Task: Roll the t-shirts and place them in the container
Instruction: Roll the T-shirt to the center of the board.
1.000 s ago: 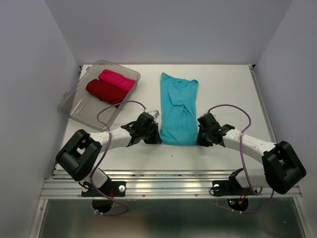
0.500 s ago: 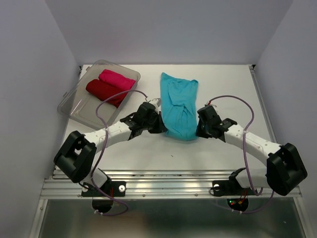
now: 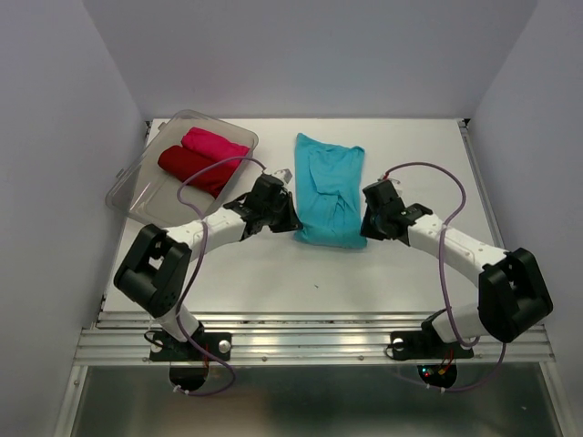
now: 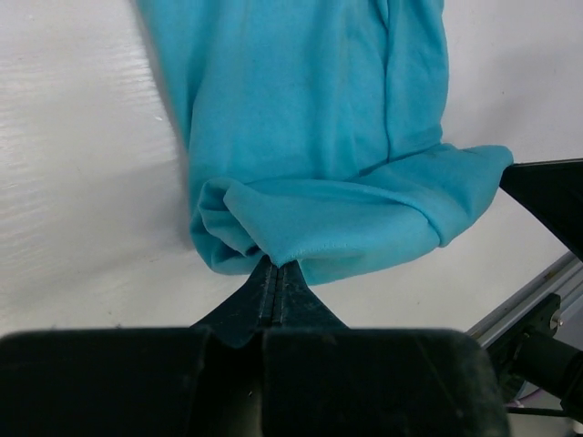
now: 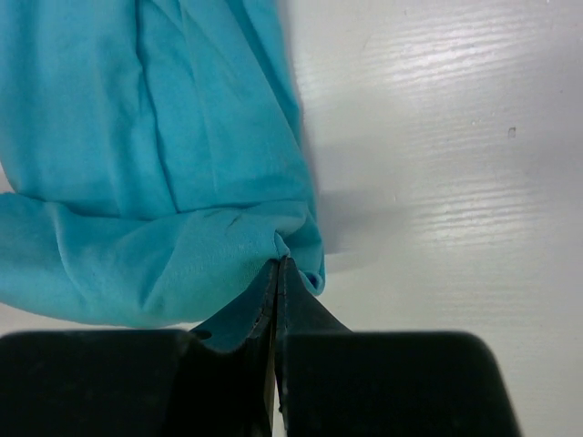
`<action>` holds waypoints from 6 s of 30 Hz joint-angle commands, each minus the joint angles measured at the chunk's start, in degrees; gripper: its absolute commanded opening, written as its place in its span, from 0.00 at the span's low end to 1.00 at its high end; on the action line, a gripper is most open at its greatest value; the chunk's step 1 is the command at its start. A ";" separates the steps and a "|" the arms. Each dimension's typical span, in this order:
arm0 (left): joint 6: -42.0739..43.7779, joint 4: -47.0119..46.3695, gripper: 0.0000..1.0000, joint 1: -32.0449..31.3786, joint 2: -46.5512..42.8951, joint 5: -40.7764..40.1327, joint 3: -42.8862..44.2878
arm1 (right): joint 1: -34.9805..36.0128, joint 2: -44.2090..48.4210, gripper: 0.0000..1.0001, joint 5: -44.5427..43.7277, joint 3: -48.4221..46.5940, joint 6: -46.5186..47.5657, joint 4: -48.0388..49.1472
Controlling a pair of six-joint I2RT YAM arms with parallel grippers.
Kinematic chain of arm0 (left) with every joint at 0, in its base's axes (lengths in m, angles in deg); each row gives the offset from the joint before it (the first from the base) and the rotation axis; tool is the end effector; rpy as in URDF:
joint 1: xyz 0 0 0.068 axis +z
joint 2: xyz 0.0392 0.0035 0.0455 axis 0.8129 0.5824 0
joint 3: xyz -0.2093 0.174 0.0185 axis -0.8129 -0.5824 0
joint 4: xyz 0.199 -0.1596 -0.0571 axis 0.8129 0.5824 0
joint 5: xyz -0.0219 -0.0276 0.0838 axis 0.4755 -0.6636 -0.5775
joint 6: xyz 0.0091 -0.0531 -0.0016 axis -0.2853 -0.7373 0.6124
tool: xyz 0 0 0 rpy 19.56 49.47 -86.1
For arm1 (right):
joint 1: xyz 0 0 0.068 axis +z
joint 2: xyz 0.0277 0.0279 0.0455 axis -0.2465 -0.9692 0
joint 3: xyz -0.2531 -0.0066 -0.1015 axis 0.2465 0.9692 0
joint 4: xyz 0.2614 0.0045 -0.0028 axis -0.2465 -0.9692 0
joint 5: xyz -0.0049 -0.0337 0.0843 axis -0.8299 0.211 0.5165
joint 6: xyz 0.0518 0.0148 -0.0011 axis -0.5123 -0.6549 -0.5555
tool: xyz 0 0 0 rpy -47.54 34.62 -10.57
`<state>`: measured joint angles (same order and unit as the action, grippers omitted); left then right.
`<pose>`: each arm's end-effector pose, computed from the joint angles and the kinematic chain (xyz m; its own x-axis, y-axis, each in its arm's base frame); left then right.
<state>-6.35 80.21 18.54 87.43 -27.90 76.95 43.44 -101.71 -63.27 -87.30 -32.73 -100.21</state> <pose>0.2754 -0.2091 0.2128 -0.7955 -0.0865 -0.5998 0.3405 0.7549 -0.5605 0.2441 0.1266 0.2175 -0.7899 0.2353 -0.5663 0.1552 0.9701 0.1867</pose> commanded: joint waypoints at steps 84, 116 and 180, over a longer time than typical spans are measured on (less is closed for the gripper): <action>-2.67 8.92 0.44 -3.72 11.57 -6.03 18.84 | -4.91 -12.14 0.06 5.29 -10.63 7.37 6.26; -0.56 2.16 0.44 -3.63 15.61 -18.07 11.72 | -4.91 -18.03 0.12 5.37 -6.06 8.34 9.52; 4.62 -11.99 0.00 -3.98 4.45 -9.63 -4.80 | -4.91 -7.40 0.20 10.81 3.17 10.80 16.02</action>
<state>-2.15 68.63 14.96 91.93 -37.32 69.62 38.02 -109.05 -52.08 -81.79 -23.14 -87.84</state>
